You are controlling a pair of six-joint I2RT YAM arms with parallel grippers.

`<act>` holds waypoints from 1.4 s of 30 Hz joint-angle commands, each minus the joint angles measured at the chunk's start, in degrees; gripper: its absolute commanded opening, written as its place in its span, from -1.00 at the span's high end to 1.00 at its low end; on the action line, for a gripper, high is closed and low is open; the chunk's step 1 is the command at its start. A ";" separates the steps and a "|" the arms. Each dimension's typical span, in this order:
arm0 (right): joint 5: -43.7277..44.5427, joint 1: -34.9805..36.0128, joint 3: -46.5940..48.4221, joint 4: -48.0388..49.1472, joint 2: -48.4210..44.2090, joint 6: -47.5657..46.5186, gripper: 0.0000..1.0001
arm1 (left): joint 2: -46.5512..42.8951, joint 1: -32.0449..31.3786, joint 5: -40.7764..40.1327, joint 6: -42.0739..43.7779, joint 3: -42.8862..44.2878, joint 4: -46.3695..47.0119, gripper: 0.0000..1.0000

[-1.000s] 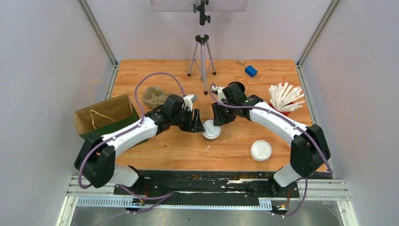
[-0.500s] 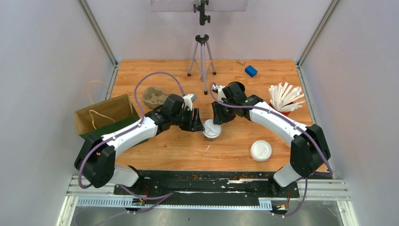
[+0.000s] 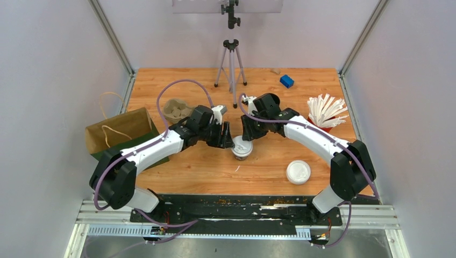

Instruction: Pack the takeout coffee

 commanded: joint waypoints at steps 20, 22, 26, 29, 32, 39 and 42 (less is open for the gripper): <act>0.90 -0.29 2.07 2.26 -0.10 1.03 0.29 | 3.40 -0.20 -3.01 5.67 4.71 -2.73 -0.12; 0.56 -0.31 2.20 1.39 -1.12 1.52 0.25 | 3.61 -0.23 -2.56 5.63 4.48 -2.42 -0.10; -0.59 -0.31 2.39 -0.13 -3.64 1.94 0.22 | 3.78 -0.19 -0.99 5.01 3.70 -0.97 0.00; -1.81 -0.33 2.34 -1.67 -4.27 1.96 0.17 | 3.73 -0.19 0.22 4.17 3.02 0.10 0.04; -2.46 -0.36 1.30 -1.88 -4.82 2.13 0.17 | 3.47 -0.24 1.61 3.13 1.97 2.01 0.06; -4.48 -0.39 1.07 -1.84 -4.41 2.38 0.32 | 4.53 -0.23 2.22 2.74 1.01 3.08 0.10; -4.88 -0.35 1.24 -2.71 -4.20 3.41 0.32 | 4.49 -0.19 2.24 2.66 0.73 3.27 0.10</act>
